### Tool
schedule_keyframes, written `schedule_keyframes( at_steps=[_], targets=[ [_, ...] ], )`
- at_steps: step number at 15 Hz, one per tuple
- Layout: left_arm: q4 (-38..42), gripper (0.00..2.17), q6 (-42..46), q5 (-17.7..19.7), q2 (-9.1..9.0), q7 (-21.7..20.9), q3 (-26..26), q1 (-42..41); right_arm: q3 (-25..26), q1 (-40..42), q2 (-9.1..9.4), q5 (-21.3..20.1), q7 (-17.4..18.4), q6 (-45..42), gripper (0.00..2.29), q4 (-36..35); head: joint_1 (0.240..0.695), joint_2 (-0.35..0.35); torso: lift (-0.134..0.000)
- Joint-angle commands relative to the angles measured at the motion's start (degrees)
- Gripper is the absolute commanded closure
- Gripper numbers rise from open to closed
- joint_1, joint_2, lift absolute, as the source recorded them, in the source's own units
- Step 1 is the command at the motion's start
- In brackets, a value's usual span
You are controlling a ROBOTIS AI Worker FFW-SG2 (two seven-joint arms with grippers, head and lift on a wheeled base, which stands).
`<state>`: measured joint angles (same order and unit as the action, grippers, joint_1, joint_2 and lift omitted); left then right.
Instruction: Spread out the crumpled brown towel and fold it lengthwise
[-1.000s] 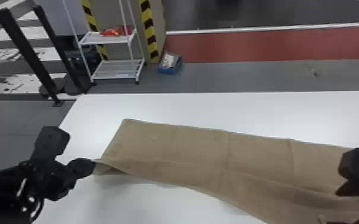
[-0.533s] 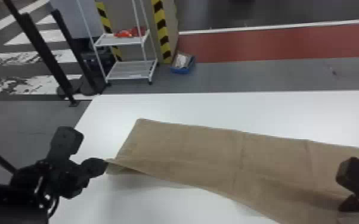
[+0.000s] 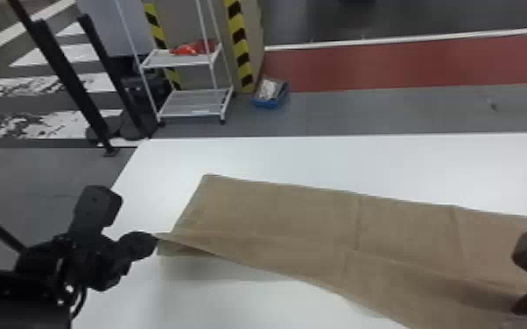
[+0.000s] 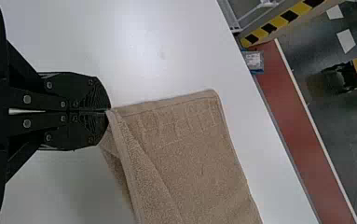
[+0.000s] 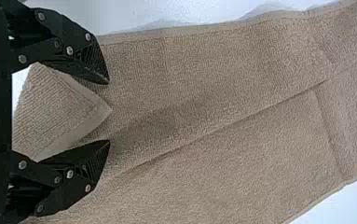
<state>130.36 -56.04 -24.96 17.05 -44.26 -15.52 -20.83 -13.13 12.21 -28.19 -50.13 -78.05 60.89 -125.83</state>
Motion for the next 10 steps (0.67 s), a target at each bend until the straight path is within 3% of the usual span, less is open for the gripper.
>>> schedule_keyframes(
  at_steps=[1,10],
  targets=[
    [0.07,1.78,0.00,0.00,0.00,-0.03,-0.04,0.00,0.83,0.89,-0.11,0.04,-0.28,1.29,0.51,-1.61,0.695,0.206,-0.124],
    [-0.20,1.78,0.18,0.00,0.00,0.06,-0.12,0.00,3.20,1.41,-0.29,0.12,-0.28,1.12,0.52,-1.00,0.695,0.180,-0.124]
  ],
)
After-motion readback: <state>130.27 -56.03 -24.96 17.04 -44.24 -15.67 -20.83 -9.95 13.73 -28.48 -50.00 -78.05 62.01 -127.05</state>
